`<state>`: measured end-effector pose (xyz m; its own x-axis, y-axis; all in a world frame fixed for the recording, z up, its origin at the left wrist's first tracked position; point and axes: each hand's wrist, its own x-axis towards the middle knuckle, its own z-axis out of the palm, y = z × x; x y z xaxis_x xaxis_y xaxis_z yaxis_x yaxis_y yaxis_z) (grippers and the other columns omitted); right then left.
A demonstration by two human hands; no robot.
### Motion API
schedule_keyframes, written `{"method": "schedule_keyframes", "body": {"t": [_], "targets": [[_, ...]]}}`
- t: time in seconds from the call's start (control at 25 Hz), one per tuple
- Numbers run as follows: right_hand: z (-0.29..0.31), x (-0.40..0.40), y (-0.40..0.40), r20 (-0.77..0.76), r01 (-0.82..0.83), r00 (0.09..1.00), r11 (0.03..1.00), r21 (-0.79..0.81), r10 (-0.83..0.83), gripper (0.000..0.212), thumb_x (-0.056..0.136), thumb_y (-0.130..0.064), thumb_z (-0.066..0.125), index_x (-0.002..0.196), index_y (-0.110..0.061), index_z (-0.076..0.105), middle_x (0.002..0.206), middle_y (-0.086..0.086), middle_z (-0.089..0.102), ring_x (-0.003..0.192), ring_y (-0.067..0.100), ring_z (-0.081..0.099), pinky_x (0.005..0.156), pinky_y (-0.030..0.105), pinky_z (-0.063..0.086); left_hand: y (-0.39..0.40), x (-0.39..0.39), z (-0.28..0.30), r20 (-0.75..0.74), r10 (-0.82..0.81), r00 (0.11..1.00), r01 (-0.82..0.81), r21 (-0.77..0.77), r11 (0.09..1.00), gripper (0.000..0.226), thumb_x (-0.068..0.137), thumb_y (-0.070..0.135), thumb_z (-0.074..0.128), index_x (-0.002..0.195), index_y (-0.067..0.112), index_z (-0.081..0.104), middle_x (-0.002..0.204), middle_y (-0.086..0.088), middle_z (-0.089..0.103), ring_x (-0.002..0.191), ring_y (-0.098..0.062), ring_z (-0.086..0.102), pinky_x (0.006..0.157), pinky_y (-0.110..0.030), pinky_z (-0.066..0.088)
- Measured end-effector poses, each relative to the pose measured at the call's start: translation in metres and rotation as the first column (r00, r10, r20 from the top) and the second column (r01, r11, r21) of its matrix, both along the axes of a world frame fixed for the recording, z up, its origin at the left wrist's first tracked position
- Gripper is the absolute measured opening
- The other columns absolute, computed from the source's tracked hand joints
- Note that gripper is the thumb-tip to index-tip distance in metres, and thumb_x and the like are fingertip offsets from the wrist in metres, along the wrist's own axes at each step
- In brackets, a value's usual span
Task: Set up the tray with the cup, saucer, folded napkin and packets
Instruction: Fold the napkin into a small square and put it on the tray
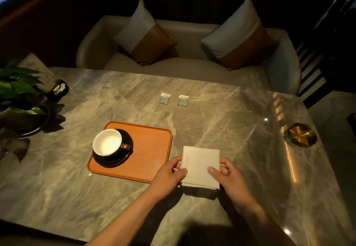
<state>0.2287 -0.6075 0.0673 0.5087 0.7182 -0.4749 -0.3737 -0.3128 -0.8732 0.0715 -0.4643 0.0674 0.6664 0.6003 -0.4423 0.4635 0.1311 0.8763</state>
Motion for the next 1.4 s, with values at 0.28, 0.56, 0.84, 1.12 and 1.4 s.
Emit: {"method": "schedule_keyframes", "body": {"t": [0.28, 0.56, 0.84, 1.12, 1.4], "targets": [[0.005, -0.034, 0.029, 0.069, 0.03, 0.997, 0.999, -0.02, -0.029, 0.031, 0.086, -0.017, 0.073, 0.112, -0.019, 0.056, 0.1, 0.004, 0.075, 0.092, 0.022, 0.074, 0.072, 0.037, 0.062, 0.027, -0.027, 0.0, -0.02, -0.036, 0.999, 0.035, -0.001, 0.999, 0.035, 0.098, 0.014, 0.055, 0.131, 0.026, 0.057, 0.115, 0.01, 0.068, 0.102, -0.005, 0.065, 0.085, -0.022, 0.053], [0.005, -0.041, 0.046, 0.009, -0.123, 0.992, 0.99, -0.074, 0.124, 0.029, 0.093, -0.012, 0.064, 0.119, -0.023, 0.059, 0.103, 0.01, 0.074, 0.095, 0.029, 0.072, 0.079, 0.042, 0.056, 0.045, -0.049, 0.007, -0.085, 0.133, 0.988, -0.135, -0.018, 0.991, 0.024, 0.095, 0.011, 0.057, 0.114, 0.023, 0.062, 0.102, -0.01, 0.071, 0.093, -0.024, 0.07, 0.078, -0.032, 0.055], [-0.014, -0.067, 0.086, 0.06, -0.081, 0.994, 0.989, -0.126, 0.089, 0.037, 0.086, -0.004, 0.069, 0.114, -0.027, 0.062, 0.099, 0.017, 0.069, 0.085, 0.033, 0.068, 0.072, 0.043, 0.053, 0.084, -0.082, -0.017, -0.153, 0.159, 0.975, -0.158, 0.02, 0.987, 0.022, 0.093, 0.013, 0.061, 0.113, 0.023, 0.065, 0.102, -0.013, 0.068, 0.088, -0.028, 0.067, 0.077, -0.036, 0.052], [-0.067, -0.112, 0.113, 0.208, 0.026, 0.977, 0.949, -0.315, 0.042, 0.038, 0.085, -0.009, 0.07, 0.118, -0.026, 0.062, 0.095, 0.009, 0.07, 0.087, 0.03, 0.068, 0.079, 0.048, 0.058, 0.117, -0.1, -0.06, -0.253, 0.055, 0.966, -0.02, 0.14, 0.99, 0.033, 0.09, 0.015, 0.063, 0.122, 0.022, 0.061, 0.08, 0.008, 0.059, 0.074, -0.009, 0.058, 0.068, -0.026, 0.047], [-0.081, -0.135, 0.13, 0.566, 0.089, 0.804, 0.905, -0.417, 0.182, 0.041, 0.086, -0.015, 0.068, 0.127, -0.016, 0.063, 0.108, 0.004, 0.069, 0.091, 0.018, 0.06, 0.076, 0.025, 0.046, 0.125, -0.104, -0.099, -0.329, 0.068, 0.942, -0.015, 0.162, 0.987, 0.03, 0.093, 0.022, 0.061, 0.123, 0.026, 0.06, 0.103, 0.008, 0.063, 0.088, -0.01, 0.058, 0.081, -0.033, 0.052]]}}
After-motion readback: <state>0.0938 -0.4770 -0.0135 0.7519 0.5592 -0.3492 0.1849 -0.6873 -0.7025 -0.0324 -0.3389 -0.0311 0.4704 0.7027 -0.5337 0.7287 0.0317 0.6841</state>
